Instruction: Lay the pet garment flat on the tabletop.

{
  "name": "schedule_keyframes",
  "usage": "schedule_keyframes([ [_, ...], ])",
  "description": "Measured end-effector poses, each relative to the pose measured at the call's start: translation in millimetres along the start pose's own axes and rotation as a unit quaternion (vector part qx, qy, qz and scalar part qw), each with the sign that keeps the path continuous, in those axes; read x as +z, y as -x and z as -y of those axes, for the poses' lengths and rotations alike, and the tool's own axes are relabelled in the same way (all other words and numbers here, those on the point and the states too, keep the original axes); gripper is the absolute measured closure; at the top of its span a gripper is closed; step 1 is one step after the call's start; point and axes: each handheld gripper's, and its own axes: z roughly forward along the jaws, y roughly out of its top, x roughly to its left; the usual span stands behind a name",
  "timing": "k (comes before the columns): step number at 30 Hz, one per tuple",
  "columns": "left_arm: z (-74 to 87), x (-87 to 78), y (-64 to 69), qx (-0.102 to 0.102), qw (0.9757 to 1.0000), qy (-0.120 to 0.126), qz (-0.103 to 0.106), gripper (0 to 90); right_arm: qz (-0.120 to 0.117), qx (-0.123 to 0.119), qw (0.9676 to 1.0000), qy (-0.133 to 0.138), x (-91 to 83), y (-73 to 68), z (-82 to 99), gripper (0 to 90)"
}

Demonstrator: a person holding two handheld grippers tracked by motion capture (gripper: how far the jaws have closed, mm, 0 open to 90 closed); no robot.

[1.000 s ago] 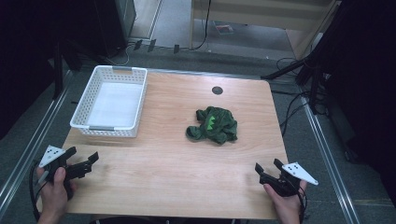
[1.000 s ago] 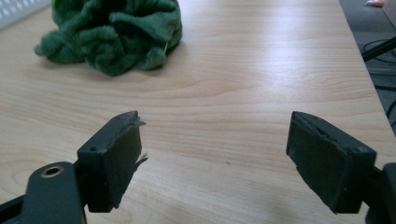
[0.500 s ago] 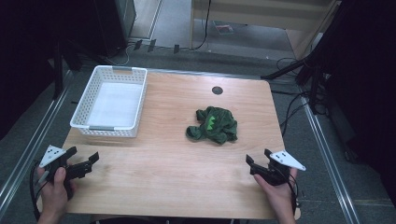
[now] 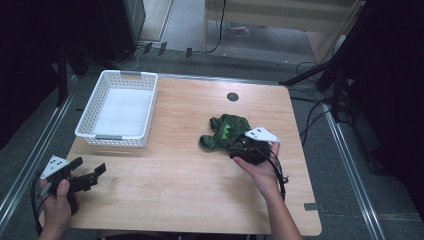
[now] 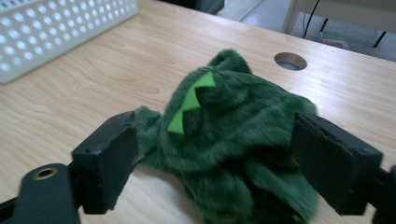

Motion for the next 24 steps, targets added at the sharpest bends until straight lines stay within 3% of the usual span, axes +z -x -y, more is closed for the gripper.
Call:
schedule_keyframes([
  [4, 0.1, -0.2, -0.5, -0.001, 1.0000, 0.000, 0.000, 6.6, 0.008, -0.017, 0.9996, -0.021, 25.8, -7.6, -5.9, 12.1],
  [7, 0.1, -0.3, -0.7, -0.003, 1.0000, 0.001, 0.000, 6.6, 0.015, -0.006, 0.9992, -0.038, 45.8, -4.0, -3.3, 11.5],
  [13, 0.2, -0.3, -0.6, -0.002, 1.0000, 0.000, 0.000, 6.6, 0.026, -0.009, 0.9958, -0.087, 75.6, 0.8, 14.2, 10.4],
  [15, 0.2, -0.4, -0.6, -0.001, 1.0000, 0.000, -0.001, 6.6, 0.028, -0.009, 0.9959, -0.085, 78.8, 2.0, 18.5, 11.0],
  [17, 0.2, -0.4, -0.4, -0.001, 1.0000, 0.000, -0.001, 6.6, 0.040, -0.004, 0.9960, -0.080, 80.0, 3.5, 20.0, 19.5],
  [19, 0.1, -0.4, -0.3, -0.001, 1.0000, 0.000, -0.003, 6.6, 0.055, -0.010, 0.9953, -0.080, 80.9, 2.7, 21.8, 38.4],
  [22, 0.5, -1.2, 0.9, 0.003, 0.9999, 0.004, -0.013, 6.6, 0.053, -0.013, 0.9953, -0.080, 80.9, 4.2, 21.9, 63.8],
  [24, 0.5, -1.4, 2.8, 0.010, 0.9997, 0.006, -0.021, 6.6, 0.043, -0.007, 0.9965, -0.072, 78.6, 6.9, 21.1, 72.5],
])
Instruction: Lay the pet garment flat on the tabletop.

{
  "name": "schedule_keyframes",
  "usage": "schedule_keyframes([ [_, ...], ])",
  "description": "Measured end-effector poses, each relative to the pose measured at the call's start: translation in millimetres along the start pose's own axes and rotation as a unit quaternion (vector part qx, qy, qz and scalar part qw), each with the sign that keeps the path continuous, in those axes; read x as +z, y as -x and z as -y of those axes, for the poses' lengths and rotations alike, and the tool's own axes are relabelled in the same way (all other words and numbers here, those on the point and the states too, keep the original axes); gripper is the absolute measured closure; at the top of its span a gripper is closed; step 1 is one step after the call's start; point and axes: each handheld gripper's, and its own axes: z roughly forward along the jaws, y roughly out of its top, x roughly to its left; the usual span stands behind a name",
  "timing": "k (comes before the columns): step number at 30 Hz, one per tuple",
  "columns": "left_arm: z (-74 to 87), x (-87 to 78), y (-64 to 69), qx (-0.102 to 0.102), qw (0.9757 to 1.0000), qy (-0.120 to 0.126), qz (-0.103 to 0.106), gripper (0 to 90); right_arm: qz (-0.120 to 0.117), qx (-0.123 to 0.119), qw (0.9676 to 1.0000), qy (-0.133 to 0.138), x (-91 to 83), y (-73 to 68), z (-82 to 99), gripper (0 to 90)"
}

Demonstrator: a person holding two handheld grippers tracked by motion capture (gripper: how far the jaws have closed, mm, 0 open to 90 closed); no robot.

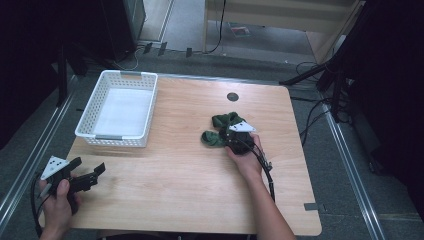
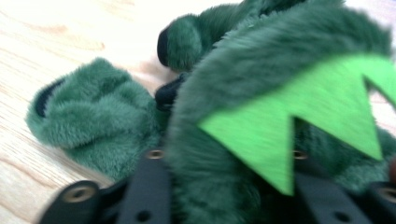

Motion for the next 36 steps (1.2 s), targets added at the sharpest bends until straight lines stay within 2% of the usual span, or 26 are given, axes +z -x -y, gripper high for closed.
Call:
schedule_keyframes([
  [4, -1.7, -1.8, 4.6, 0.018, 0.9998, 0.001, -0.013, 6.6, 0.003, 0.001, 0.9995, 0.032, -10.4, 4.5, -2.7, 78.9],
  [9, -11.7, -1.0, 15.7, 0.024, 0.9997, 0.009, 0.000, 6.6, -0.015, -0.006, 0.9972, 0.073, -37.1, 3.1, -16.1, 79.9],
  [12, -24.4, -0.9, 27.9, 0.029, 0.9993, 0.021, 0.014, 6.6, -0.036, -0.008, 0.9945, 0.098, -57.2, -0.5, -24.3, 79.9],
  [14, -35.1, -0.4, 38.5, 0.028, 0.9987, 0.028, 0.032, 6.6, -0.064, -0.011, 0.9920, 0.108, -71.5, -3.2, -29.8, 79.8],
  [19, -61.5, 3.3, 67.7, 0.029, 0.9968, 0.054, 0.051, 6.6, -0.093, -0.024, 0.9866, 0.132, -103.2, -17.7, -39.6, 79.8],
  [22, -81.2, 4.7, 91.1, 0.038, 0.9945, 0.072, 0.067, 6.7, -0.115, -0.045, 0.9838, 0.130, -117.1, -35.6, -42.3, 79.6],
  [24, -91.9, 6.9, 104.8, 0.041, 0.9929, 0.079, 0.079, 6.6, -0.124, -0.067, 0.9821, 0.124, -123.2, -48.6, -41.8, 79.5],
  [26, -99.3, 11.1, 117.8, 0.048, 0.9914, 0.077, 0.095, 6.6, -0.139, -0.081, 0.9802, 0.116, -127.3, -63.1, -39.0, 79.3],
  [28, -99.7, 15.5, 129.1, 0.065, 0.9891, 0.065, 0.115, 6.7, -0.149, -0.103, 0.9783, 0.100, -126.4, -77.2, -32.4, 79.0],
  [30, -93.5, 19.0, 135.4, 0.069, 0.9867, 0.056, 0.136, 6.7, -0.164, -0.116, 0.9764, 0.078, -120.7, -87.4, -25.5, 77.2],
  [31, -86.9, 22.7, 138.5, 0.072, 0.9851, 0.048, 0.149, 6.7, -0.172, -0.121, 0.9753, 0.068, -118.1, -90.4, -22.6, 74.8],
  [33, -75.5, 29.5, 142.3, 0.084, 0.9838, 0.026, 0.156, 6.7, -0.200, -0.132, 0.9701, 0.040, -110.3, -96.7, -14.8, 60.2],
  [34, -70.7, 32.4, 142.9, 0.089, 0.9836, 0.019, 0.156, 6.7, -0.204, -0.134, 0.9689, 0.037, -108.5, -98.3, -12.4, 49.6],
  [36, -64.8, 36.7, 142.4, 0.080, 0.9835, 0.011, 0.162, 6.7, -0.227, -0.126, 0.9649, 0.037, -108.9, -97.8, -11.3, 38.6],
])
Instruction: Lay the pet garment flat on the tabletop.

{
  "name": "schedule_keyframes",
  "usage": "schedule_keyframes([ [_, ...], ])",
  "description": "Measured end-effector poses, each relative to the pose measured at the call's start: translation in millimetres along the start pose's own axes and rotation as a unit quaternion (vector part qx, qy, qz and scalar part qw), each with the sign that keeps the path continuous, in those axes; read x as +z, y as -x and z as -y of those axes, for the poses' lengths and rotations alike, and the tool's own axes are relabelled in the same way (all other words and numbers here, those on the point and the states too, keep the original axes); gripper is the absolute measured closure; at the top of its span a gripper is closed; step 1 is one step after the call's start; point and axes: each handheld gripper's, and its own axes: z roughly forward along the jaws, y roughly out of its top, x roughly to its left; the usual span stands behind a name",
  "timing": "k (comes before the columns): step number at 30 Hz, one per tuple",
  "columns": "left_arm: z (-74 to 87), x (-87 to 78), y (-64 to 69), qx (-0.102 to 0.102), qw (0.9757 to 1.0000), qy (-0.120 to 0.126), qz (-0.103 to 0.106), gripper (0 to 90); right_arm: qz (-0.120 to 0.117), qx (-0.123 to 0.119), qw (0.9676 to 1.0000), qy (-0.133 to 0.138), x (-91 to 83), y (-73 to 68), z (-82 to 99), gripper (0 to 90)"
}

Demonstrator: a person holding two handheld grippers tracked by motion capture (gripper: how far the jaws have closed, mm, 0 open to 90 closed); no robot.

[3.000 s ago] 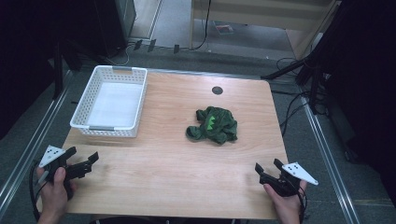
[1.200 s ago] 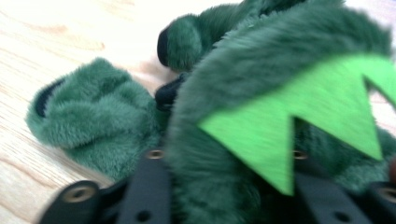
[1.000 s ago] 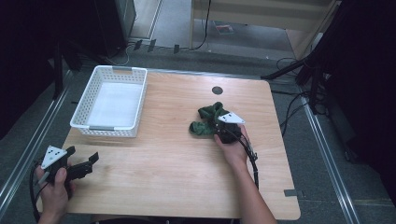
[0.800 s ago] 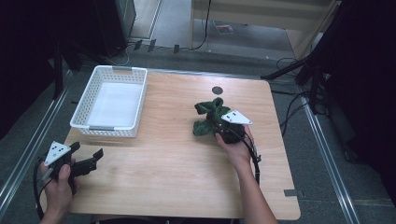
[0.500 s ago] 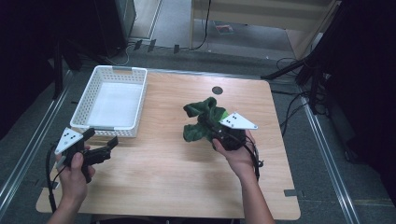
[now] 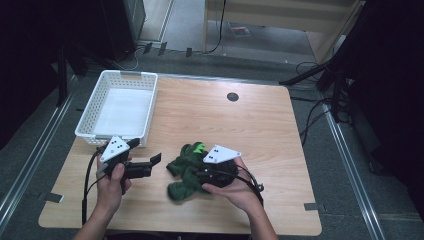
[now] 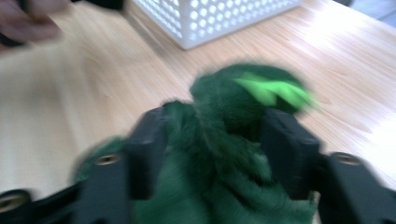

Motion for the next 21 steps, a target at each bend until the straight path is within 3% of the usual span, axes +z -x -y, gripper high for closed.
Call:
schedule_keyframes([
  [2, 3.1, 3.1, -0.2, -0.009, 0.9999, -0.002, 0.006, 6.7, -0.006, 0.002, 0.9999, 0.010, -5.2, 1.9, -1.0, 36.4],
  [6, 6.0, 7.5, 1.7, -0.003, 0.9999, -0.007, 0.009, 6.7, 0.018, 0.023, 0.9991, 0.032, -16.3, 12.7, -0.4, 37.5],
  [8, 8.6, 10.6, 2.3, -0.004, 0.9998, -0.013, 0.013, 6.7, 0.012, 0.029, 0.9989, 0.034, -16.0, 15.0, 1.9, 37.6],
  [11, 12.6, 15.4, 3.5, -0.002, 0.9996, -0.024, 0.017, 6.7, -0.009, 0.010, 0.9997, 0.021, -5.1, 9.1, 4.6, 36.4],
  [15, 15.5, 18.6, 3.6, -0.003, 0.9992, -0.031, 0.024, 10.6, 0.011, -0.019, 0.9997, -0.011, 20.6, 5.0, 6.1, 37.3],
  [16, 15.7, 19.0, 3.5, -0.005, 0.9992, -0.032, 0.022, 16.6, 0.014, -0.024, 0.9995, -0.016, 25.9, 5.7, 6.1, 42.4],
  [19, 16.4, 19.3, 2.3, -0.010, 0.9990, -0.032, 0.030, 16.3, -0.003, -0.053, 0.9984, -0.017, 30.8, 8.2, 0.3, 76.9],
  [20, 17.1, 20.0, 1.7, -0.010, 0.9989, -0.033, 0.031, 16.3, -0.003, -0.053, 0.9985, -0.012, 30.6, 10.6, -3.3, 84.2],
  [21, 17.8, 21.0, 1.2, -0.010, 0.9988, -0.035, 0.032, 16.3, 0.016, -0.044, 0.9989, 0.004, 29.7, 16.3, -10.3, 90.0],
])
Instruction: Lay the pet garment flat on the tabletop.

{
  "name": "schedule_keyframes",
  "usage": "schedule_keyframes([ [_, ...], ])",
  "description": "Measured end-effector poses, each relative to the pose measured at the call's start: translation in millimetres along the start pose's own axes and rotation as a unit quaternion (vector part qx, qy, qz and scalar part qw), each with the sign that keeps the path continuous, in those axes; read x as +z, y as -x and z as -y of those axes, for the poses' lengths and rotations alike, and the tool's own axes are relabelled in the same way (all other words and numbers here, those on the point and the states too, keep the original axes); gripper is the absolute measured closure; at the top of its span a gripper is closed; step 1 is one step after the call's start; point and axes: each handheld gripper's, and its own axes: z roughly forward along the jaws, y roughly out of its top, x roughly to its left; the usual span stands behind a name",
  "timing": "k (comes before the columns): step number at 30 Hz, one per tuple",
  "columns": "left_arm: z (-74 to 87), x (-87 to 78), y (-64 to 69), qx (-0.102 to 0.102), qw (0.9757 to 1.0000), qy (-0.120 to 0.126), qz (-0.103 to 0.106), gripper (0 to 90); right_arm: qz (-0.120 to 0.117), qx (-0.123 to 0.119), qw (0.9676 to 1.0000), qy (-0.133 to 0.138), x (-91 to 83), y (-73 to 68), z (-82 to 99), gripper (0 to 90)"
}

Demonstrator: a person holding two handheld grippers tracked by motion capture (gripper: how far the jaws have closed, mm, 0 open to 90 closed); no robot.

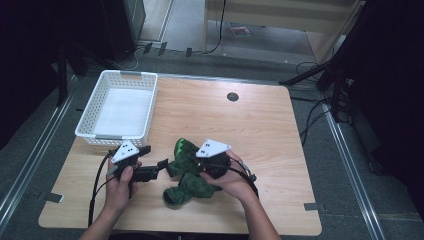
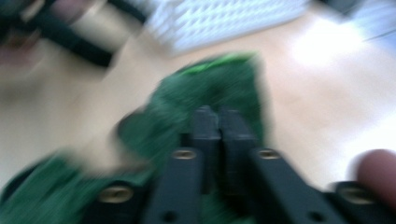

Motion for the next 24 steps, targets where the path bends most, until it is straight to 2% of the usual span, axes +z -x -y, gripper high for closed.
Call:
schedule_keyframes([
  [2, 1.4, 2.3, 0.0, -0.002, 1.0000, -0.004, 0.000, 16.3, 0.033, 0.035, 0.9985, 0.027, 0.7, 15.0, -8.6, 90.0],
  [3, 2.2, 3.9, 0.2, -0.001, 1.0000, -0.008, 0.000, 16.3, 0.057, 0.056, 0.9962, 0.036, 2.6, 25.1, -11.8, 90.0],
  [4, 3.2, 5.8, 0.9, -0.003, 0.9999, -0.011, 0.000, 16.3, 0.094, 0.071, 0.9924, 0.035, 6.2, 35.6, -13.4, 90.0],
  [5, 3.8, 7.1, 1.7, -0.004, 0.9999, -0.014, 0.000, 16.3, 0.140, 0.092, 0.9857, 0.020, 11.2, 48.7, -12.8, 87.8],
  [6, 4.1, 7.7, 1.8, -0.002, 0.9998, -0.018, 0.000, 16.3, 0.144, 0.121, 0.9820, 0.018, 12.6, 57.9, -10.7, 81.3],
  [7, 4.7, 8.9, 2.6, -0.003, 0.9998, -0.020, 0.001, 16.3, 0.124, 0.145, 0.9813, 0.024, 11.0, 62.9, -9.2, 73.5],
  [8, 5.0, 9.5, 2.8, -0.003, 0.9997, -0.023, 0.002, 16.3, 0.075, 0.168, 0.9820, 0.042, 5.7, 66.0, -7.1, 67.9],
  [9, 5.5, 10.5, 2.6, -0.003, 0.9997, -0.024, 0.002, 16.3, 0.033, 0.166, 0.9839, 0.056, 0.6, 63.9, -5.5, 62.9],
  [10, 6.0, 11.7, 1.9, -0.004, 0.9996, -0.026, 0.002, 16.3, -0.004, 0.151, 0.9863, 0.067, -3.5, 58.9, -3.7, 59.5],
  [11, 6.8, 13.0, 1.3, -0.007, 0.9996, -0.027, 0.002, 16.4, -0.033, 0.137, 0.9878, 0.067, -6.7, 51.6, -2.0, 56.0],
  [12, 7.4, 13.4, 0.9, -0.010, 0.9996, -0.027, 0.002, 17.5, -0.051, 0.120, 0.9898, 0.058, -8.5, 43.3, -0.2, 52.8],
  [14, 7.7, 14.0, 0.1, -0.012, 0.9997, -0.023, 0.003, 25.5, -0.060, 0.087, 0.9937, 0.036, -7.7, 29.7, 3.2, 46.3],
  [15, 7.5, 13.9, -0.1, -0.013, 0.9997, -0.022, 0.005, 27.2, -0.063, 0.068, 0.9955, 0.021, -5.1, 22.4, 5.3, 41.4],
  [16, 7.3, 13.7, 0.0, -0.014, 0.9997, -0.020, 0.005, 27.9, -0.057, 0.062, 0.9964, 0.010, -1.9, 17.9, 6.4, 36.0],
  [19, 5.9, 11.4, 0.1, -0.019, 0.9997, -0.012, 0.008, 28.3, -0.045, 0.040, 0.9981, -0.012, 12.2, 6.6, 6.5, 31.6],
  [21, 5.3, 9.5, -0.9, -0.020, 0.9997, -0.010, 0.006, 28.0, -0.031, 0.012, 0.9990, -0.031, 22.4, -2.6, 4.6, 34.8],
  [22, 5.2, 8.8, -1.7, -0.020, 0.9997, -0.008, 0.006, 28.0, -0.007, -0.002, 0.9991, -0.041, 27.7, -6.4, 2.2, 40.6],
  [24, 5.1, 7.4, -3.8, -0.026, 0.9996, -0.005, 0.005, 27.9, 0.026, 0.003, 0.9986, -0.045, 32.6, -4.2, -2.6, 53.9],
])
